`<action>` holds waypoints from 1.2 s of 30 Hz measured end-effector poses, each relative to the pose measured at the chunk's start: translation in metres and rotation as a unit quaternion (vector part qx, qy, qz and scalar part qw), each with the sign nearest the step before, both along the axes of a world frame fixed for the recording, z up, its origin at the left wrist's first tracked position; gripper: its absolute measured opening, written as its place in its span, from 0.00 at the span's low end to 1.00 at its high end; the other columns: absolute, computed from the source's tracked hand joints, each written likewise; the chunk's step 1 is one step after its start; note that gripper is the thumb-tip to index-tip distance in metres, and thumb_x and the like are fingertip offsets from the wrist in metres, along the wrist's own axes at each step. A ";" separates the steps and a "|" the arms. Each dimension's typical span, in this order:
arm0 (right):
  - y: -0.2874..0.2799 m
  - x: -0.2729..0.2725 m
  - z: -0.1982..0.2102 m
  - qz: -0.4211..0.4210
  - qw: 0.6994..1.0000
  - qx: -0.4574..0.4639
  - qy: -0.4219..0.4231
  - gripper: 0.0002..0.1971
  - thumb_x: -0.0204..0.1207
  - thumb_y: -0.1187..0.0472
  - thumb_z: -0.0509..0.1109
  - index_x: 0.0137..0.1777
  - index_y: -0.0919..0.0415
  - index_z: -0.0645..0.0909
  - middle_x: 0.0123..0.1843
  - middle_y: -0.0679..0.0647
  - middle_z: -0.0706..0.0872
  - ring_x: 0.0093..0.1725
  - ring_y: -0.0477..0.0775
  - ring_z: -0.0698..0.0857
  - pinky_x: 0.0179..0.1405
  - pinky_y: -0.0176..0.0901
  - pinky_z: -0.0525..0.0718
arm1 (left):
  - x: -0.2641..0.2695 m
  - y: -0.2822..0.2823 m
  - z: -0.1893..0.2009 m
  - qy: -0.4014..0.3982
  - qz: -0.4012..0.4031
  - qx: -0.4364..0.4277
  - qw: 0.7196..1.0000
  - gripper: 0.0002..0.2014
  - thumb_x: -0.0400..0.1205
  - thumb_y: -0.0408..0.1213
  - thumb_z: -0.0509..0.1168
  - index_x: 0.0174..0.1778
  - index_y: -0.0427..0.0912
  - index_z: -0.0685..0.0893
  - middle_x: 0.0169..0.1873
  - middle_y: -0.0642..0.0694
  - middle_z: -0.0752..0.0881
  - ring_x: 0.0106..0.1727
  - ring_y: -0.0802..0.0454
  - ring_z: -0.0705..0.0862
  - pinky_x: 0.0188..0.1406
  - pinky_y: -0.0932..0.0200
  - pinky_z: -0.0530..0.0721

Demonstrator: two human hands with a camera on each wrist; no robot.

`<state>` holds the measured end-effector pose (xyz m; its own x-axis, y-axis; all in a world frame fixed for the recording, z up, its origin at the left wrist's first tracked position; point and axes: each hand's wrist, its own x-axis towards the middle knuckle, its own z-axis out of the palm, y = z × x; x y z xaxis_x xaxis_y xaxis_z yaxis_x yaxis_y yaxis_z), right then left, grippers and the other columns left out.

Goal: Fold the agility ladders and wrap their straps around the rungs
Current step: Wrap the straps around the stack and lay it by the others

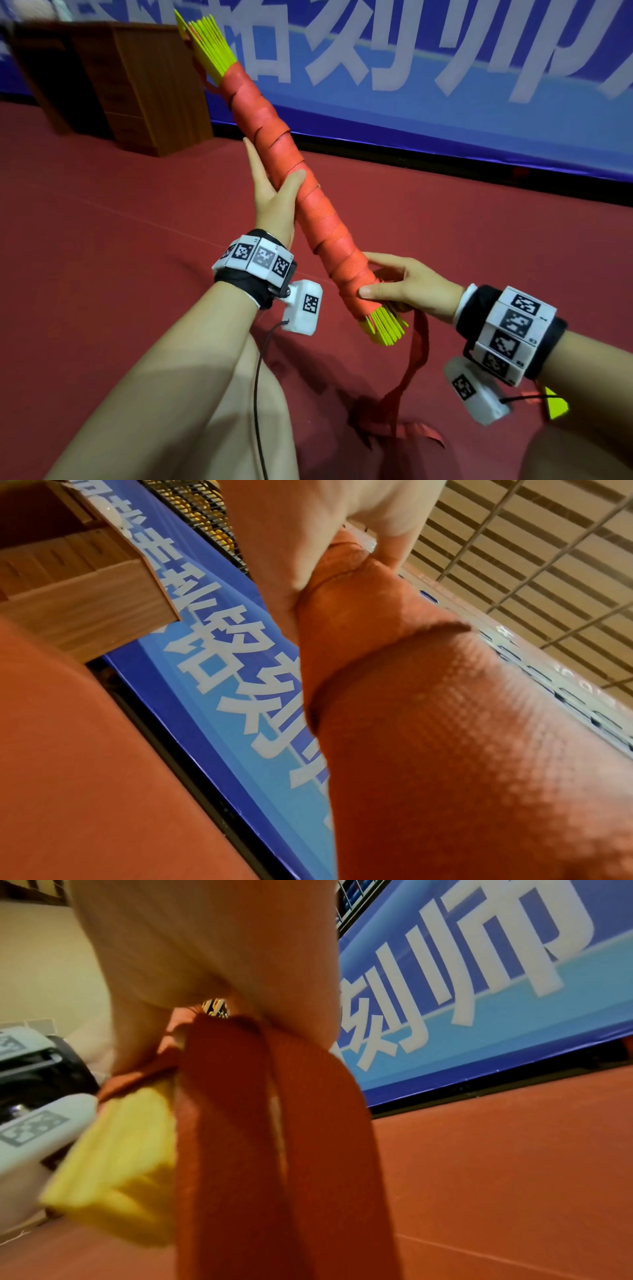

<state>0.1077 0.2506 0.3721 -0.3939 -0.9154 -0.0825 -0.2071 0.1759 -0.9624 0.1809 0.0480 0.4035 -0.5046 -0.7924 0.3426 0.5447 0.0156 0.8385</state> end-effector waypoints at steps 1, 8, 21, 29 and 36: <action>-0.001 -0.001 0.001 -0.021 0.999 0.031 0.025 0.27 0.63 0.56 0.81 0.64 0.45 0.80 0.51 0.61 0.90 0.38 0.52 0.84 0.39 0.42 0.82 | 0.000 0.000 -0.002 -0.012 0.005 -0.010 1.000 0.46 0.71 0.33 0.70 0.79 0.72 0.58 0.79 0.46 0.71 0.70 0.25 0.76 0.67 0.26 0.76; 0.000 -0.008 -0.004 -0.089 0.991 0.090 0.030 0.17 0.81 0.48 0.65 0.38 0.60 0.82 0.26 0.51 0.69 0.19 0.46 0.63 0.17 0.33 0.61 | -0.003 -0.005 -0.007 -0.051 0.041 -0.065 0.996 0.43 0.70 0.37 0.71 0.75 0.76 0.61 0.81 0.49 0.68 0.76 0.29 0.72 0.72 0.26 0.71; 0.006 -0.016 -0.016 0.042 0.991 0.131 -0.004 0.10 0.80 0.74 0.63 0.43 0.63 0.83 0.27 0.51 0.77 0.22 0.44 0.71 0.21 0.32 0.71 | 0.002 -0.004 -0.004 -0.044 -0.018 -0.074 0.996 0.48 0.70 0.34 0.70 0.82 0.66 0.54 0.77 0.39 0.72 0.66 0.24 0.78 0.65 0.23 0.76; 0.012 -0.013 -0.015 0.093 0.975 0.149 0.133 0.08 0.76 0.74 0.69 0.49 0.61 0.81 0.40 0.56 0.80 0.22 0.40 0.74 0.22 0.33 0.75 | 0.007 -0.001 -0.002 -0.050 -0.044 -0.102 0.993 0.47 0.71 0.32 0.70 0.82 0.65 0.55 0.77 0.30 0.70 0.64 0.21 0.78 0.63 0.19 0.74; 0.011 -0.008 -0.018 0.089 0.920 0.135 0.358 0.12 0.78 0.73 0.56 0.46 0.54 0.70 0.31 0.50 0.83 0.16 0.41 0.78 0.21 0.30 0.74 | 0.014 -0.001 0.002 -0.033 -0.039 -0.100 0.994 0.50 0.71 0.32 0.69 0.85 0.61 0.48 0.77 0.29 0.69 0.55 0.36 0.79 0.59 0.21 0.78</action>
